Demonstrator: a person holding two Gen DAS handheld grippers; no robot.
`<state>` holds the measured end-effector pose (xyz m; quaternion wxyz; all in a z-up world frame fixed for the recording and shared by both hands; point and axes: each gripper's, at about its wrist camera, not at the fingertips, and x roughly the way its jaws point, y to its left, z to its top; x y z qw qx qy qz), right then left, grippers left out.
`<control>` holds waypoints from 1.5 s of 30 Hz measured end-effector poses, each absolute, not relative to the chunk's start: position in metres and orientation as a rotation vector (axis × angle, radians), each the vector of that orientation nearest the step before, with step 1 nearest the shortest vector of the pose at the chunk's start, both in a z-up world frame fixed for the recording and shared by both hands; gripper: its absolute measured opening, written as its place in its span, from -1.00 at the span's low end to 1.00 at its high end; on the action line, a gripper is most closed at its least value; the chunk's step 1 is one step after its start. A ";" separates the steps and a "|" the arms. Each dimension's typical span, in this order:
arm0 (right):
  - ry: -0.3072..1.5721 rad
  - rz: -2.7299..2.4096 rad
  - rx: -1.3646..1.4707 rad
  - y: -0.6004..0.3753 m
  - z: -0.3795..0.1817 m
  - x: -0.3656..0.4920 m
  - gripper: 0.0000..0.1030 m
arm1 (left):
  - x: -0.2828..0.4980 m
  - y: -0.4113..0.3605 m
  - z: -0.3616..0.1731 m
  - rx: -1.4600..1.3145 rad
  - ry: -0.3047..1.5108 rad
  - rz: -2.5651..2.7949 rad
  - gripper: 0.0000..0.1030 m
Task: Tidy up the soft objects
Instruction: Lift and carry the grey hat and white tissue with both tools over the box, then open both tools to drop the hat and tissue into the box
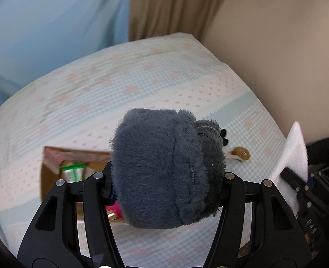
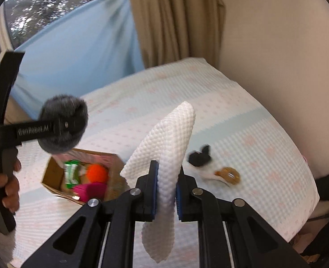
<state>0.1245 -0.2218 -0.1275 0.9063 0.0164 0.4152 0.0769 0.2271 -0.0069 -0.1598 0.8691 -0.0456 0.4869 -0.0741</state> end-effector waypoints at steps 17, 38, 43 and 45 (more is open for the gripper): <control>1.048 0.435 -0.020 -0.025 -0.158 0.165 -0.76 | 0.192 0.205 -0.207 -0.198 1.097 0.073 0.09; 1.499 0.509 -0.038 0.051 -0.300 0.247 -0.76 | 0.216 0.204 -0.350 -0.115 1.365 0.074 0.13; 1.548 0.457 -0.031 0.052 -0.316 0.259 -0.36 | 0.222 0.201 -0.354 -0.064 1.413 0.056 0.72; 1.521 0.451 -0.002 0.049 -0.314 0.260 0.60 | 0.222 0.204 -0.353 -0.076 1.404 0.045 0.99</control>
